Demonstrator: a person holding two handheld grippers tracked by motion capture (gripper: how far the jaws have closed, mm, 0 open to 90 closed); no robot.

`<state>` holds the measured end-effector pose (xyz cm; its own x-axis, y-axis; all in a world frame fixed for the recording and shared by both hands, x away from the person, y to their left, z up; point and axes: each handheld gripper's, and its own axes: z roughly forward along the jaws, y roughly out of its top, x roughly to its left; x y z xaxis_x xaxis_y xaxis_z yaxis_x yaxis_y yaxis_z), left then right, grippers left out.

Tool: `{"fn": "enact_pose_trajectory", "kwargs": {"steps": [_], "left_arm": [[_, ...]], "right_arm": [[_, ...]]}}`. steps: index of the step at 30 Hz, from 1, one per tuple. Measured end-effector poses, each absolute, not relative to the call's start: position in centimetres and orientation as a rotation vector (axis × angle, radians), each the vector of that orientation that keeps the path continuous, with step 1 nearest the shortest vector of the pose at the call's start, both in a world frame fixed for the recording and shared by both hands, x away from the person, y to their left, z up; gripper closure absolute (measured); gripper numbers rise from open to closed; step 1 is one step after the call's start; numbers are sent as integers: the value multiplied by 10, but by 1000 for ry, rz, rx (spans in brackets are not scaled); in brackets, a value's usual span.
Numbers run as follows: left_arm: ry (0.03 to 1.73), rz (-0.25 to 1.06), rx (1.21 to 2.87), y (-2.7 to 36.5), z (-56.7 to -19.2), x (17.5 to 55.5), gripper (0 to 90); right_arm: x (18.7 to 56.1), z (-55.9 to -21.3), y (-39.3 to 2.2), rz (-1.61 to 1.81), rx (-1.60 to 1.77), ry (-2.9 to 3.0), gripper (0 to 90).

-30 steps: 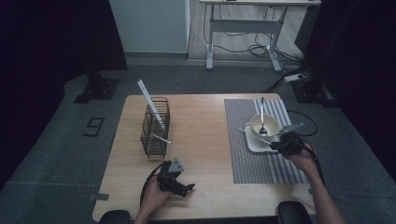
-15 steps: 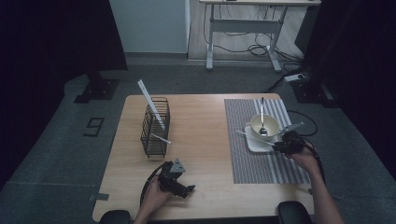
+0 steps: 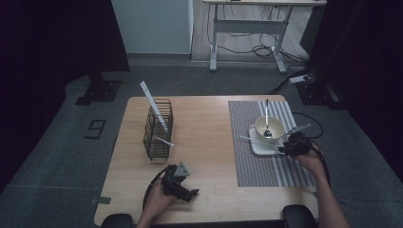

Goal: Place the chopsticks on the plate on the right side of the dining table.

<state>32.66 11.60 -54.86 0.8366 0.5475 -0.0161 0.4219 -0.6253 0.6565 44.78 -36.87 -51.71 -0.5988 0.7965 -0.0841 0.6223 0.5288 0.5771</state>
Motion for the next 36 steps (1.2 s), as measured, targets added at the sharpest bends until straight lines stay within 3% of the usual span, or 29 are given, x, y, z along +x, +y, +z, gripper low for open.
{"fn": "enact_pose_trajectory", "kwargs": {"steps": [4,9,21,23,36], "left_arm": [[704,247,2339,116,-549,326,0],[704,243,2338,116,-549,327,0],[700,259,2349,114,-549,326,0],[700,259,2348,114,-549,326,0],[690,252,2350,112,-549,325,0]], "right_arm": [[442,-511,-370,755,1165,2403,543],[429,-502,-368,812,1162,2392,416],[384,-499,-348,859,1224,2306,90],[379,-502,-347,906,1267,2273,0],[379,-542,-346,960,1369,2153,0]]}}
